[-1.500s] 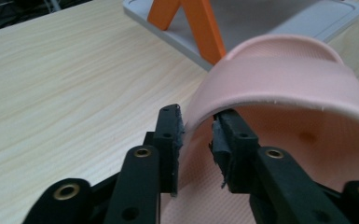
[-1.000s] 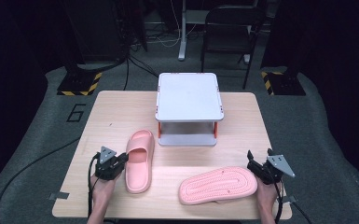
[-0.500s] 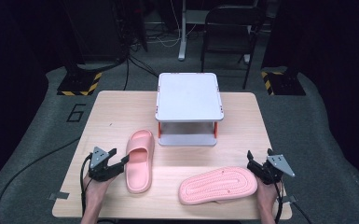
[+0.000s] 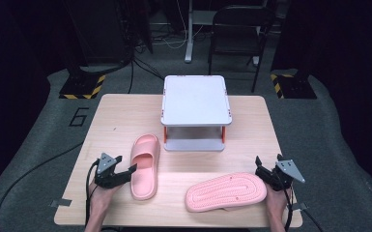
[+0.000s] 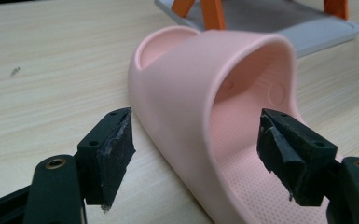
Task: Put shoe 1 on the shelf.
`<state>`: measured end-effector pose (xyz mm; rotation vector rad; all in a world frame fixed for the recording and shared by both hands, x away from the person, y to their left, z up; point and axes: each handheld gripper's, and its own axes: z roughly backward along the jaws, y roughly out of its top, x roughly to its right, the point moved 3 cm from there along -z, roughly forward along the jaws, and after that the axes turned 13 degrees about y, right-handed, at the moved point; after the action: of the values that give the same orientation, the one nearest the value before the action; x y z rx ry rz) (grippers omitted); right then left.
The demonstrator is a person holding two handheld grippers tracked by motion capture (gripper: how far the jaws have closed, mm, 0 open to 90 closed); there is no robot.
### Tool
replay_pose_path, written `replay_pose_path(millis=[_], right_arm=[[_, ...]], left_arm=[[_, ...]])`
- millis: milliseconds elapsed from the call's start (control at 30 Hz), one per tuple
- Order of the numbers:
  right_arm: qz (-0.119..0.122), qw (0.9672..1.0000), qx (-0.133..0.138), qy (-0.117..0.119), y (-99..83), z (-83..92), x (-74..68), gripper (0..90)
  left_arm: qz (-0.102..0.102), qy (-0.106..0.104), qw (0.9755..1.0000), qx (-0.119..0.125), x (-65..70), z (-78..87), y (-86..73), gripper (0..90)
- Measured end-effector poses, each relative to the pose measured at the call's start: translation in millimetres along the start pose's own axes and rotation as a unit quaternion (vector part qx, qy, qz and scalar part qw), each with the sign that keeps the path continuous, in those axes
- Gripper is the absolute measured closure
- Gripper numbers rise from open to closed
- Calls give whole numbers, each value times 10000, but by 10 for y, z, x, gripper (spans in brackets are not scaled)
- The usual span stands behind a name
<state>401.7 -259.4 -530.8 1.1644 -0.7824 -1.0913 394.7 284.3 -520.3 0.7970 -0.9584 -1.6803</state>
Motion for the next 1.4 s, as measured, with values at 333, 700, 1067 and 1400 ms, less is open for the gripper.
replay_pose_path(millis=[333, 700, 1067, 1400], right_arm=[[-342, 9993, -16, 160, -3, 11, 40, 184], [-195, 9996, -100, 193, 0, -1, 22, 199], [-176, 9992, 138, 318, 164, 111, 150, 217], [410, 9917, -86, 1216, 1131, -40, -145, 220]], left_arm=[[-47, 54, 9998, -207, 23, -147, -6, 561], [-182, 435, 9989, -55, 60, -221, 9, 767], [-335, 375, 9987, 55, 139, -135, 83, 820], [-418, 84, 9986, 308, 362, -80, 341, 819]])
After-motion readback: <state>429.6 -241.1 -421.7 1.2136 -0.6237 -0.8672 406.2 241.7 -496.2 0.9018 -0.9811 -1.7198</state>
